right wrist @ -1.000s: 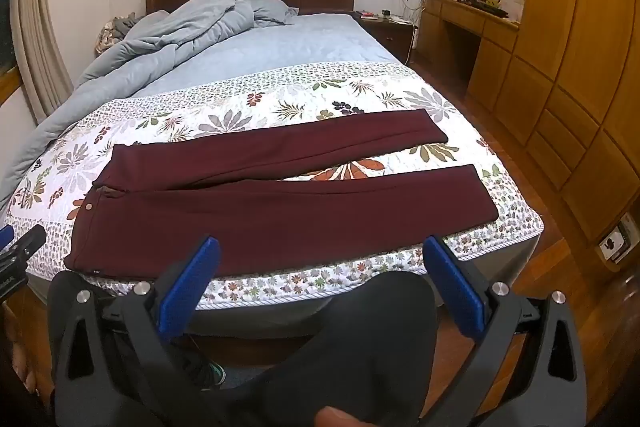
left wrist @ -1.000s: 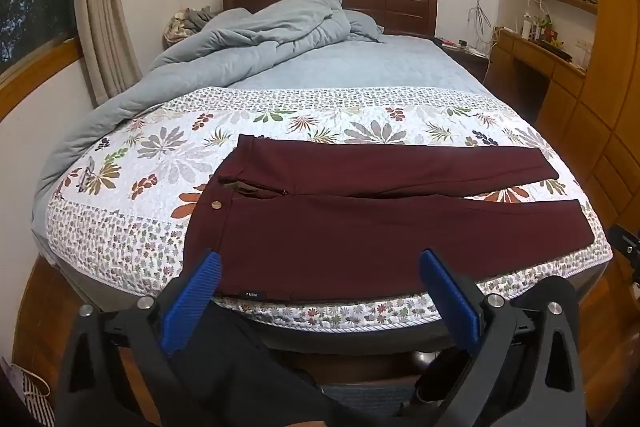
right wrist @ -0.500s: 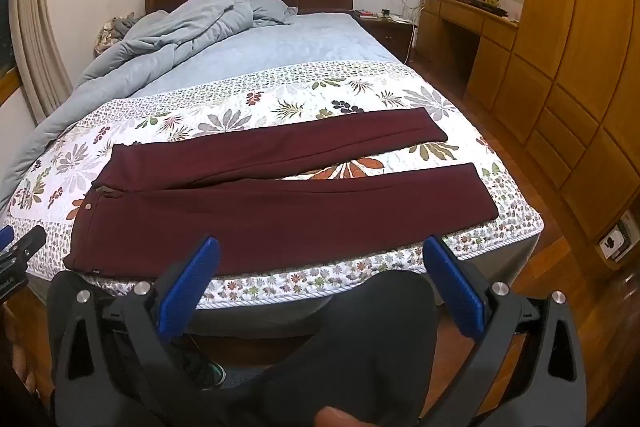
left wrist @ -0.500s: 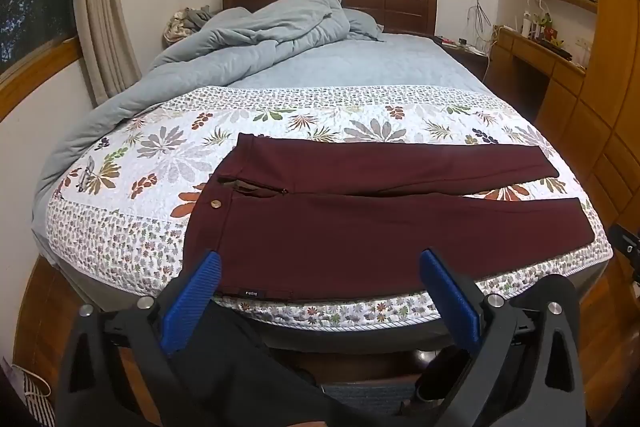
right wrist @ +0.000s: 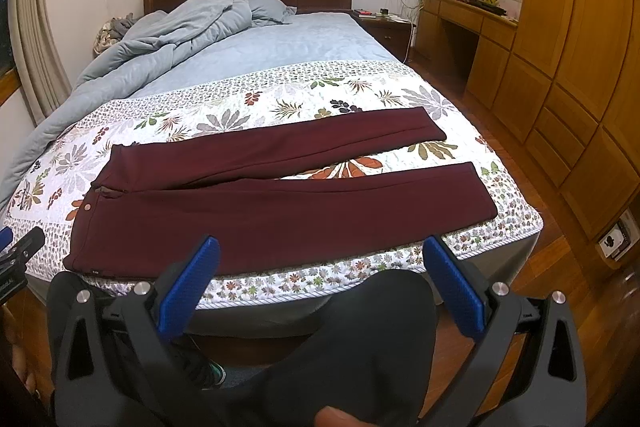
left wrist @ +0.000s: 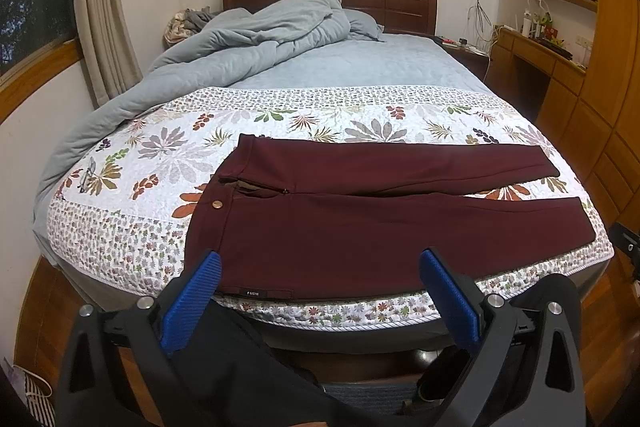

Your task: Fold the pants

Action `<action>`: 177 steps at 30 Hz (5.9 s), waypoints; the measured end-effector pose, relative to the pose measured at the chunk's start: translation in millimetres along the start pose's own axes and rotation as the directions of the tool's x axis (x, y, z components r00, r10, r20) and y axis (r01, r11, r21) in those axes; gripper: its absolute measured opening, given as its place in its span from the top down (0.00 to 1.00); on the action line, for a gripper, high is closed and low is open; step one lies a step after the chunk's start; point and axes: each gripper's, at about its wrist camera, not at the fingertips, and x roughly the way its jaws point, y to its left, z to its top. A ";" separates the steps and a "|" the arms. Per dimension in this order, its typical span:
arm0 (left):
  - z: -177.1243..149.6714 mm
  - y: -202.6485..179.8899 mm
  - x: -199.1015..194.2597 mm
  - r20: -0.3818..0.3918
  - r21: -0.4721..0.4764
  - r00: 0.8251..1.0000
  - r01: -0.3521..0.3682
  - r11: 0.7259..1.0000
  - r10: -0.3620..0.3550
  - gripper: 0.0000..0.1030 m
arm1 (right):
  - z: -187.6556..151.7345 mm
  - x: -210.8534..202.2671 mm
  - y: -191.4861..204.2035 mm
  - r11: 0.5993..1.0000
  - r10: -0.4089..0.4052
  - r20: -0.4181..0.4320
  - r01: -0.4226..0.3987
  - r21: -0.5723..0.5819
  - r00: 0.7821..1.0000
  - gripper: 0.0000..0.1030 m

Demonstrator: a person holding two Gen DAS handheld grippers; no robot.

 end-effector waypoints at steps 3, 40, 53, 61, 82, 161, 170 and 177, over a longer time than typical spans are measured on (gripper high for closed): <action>-0.1 0.4 -0.2 -0.001 0.000 1.000 0.000 1.000 0.000 0.03 | -0.3 -0.1 0.6 1.000 0.000 0.001 0.000 -0.001 1.000 0.02; 7.3 0.6 -5.3 0.012 0.008 1.000 -0.011 1.000 0.010 0.03 | 1.7 -2.6 2.1 1.000 -0.004 0.004 0.004 -0.001 1.000 0.02; 5.9 0.3 -5.6 0.008 0.009 1.000 -0.011 1.000 0.010 0.03 | -1.5 0.7 1.2 1.000 -0.008 0.000 0.008 -0.002 1.000 0.02; 4.7 2.1 11.1 -0.022 0.017 0.999 -0.027 0.999 0.028 0.03 | 2.5 21.0 8.3 1.000 -0.018 -0.029 0.017 -0.018 0.999 0.02; -8.8 245.1 215.9 -0.431 -0.445 0.773 0.266 0.855 -0.465 0.04 | 26.2 131.8 -45.9 0.994 0.101 -0.068 -0.099 0.041 0.993 0.02; 208.0 240.0 444.7 -0.410 -0.189 0.825 0.339 0.921 -0.388 0.04 | 162.8 365.3 -273.5 0.907 0.248 -0.284 -0.119 0.403 0.926 0.21; 169.9 243.0 495.7 -0.471 -0.220 0.701 0.496 0.840 -0.536 0.04 | 169.6 405.7 -275.2 0.911 0.257 -0.325 -0.116 0.395 0.910 0.21; 165.3 243.2 496.9 -0.505 -0.170 0.721 0.456 0.874 -0.475 0.74 | 193.7 433.0 -298.4 0.898 0.278 -0.312 -0.130 0.420 0.909 0.21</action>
